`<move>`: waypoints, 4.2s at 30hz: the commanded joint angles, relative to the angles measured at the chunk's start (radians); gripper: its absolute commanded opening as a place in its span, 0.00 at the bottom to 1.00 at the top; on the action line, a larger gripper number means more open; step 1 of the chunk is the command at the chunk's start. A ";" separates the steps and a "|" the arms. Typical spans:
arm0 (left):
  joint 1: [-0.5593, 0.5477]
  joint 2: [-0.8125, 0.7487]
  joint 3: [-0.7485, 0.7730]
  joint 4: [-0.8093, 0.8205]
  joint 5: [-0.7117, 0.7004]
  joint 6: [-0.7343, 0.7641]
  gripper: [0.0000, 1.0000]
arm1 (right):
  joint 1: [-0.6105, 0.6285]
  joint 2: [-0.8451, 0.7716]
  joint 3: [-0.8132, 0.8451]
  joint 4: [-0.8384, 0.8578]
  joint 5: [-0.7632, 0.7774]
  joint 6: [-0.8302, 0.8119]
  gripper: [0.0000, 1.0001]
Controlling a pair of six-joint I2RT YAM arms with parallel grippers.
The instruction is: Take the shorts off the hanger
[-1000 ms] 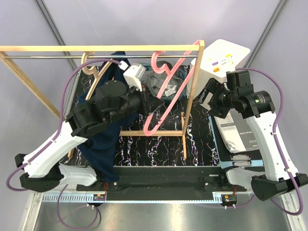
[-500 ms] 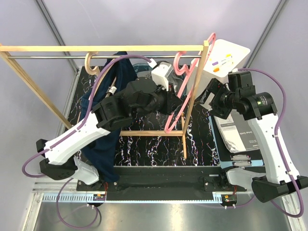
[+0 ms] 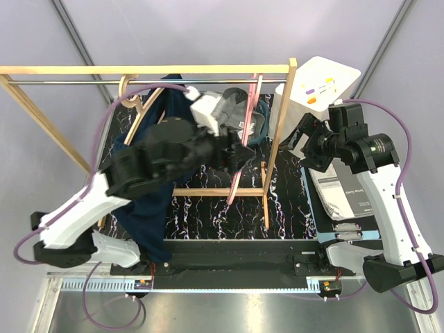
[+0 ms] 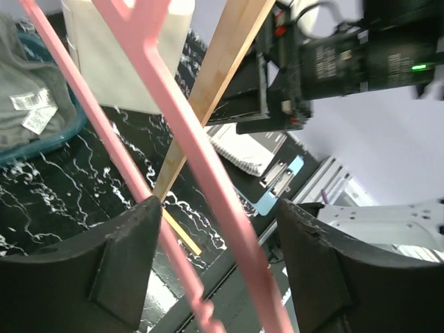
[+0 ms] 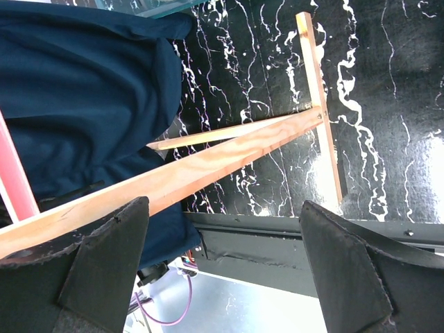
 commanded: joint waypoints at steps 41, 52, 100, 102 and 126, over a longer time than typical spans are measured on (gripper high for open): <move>0.544 -0.110 0.359 -0.610 -0.130 0.216 0.64 | 0.000 -0.025 -0.085 0.082 -0.091 -0.021 0.97; 0.605 -0.187 0.153 -0.477 -0.006 0.162 0.29 | 0.000 0.007 -0.054 0.078 -0.097 -0.053 0.97; 0.790 -0.570 -0.451 0.532 0.594 -0.683 0.00 | 0.000 0.004 -0.043 0.059 -0.109 -0.111 0.97; 0.791 -0.579 -0.438 0.514 0.580 -0.657 0.00 | 0.000 0.001 -0.043 0.058 -0.111 -0.111 0.98; 0.790 -0.708 -0.520 0.032 0.537 -0.404 0.00 | -0.001 0.007 -0.147 0.107 -0.140 -0.062 0.98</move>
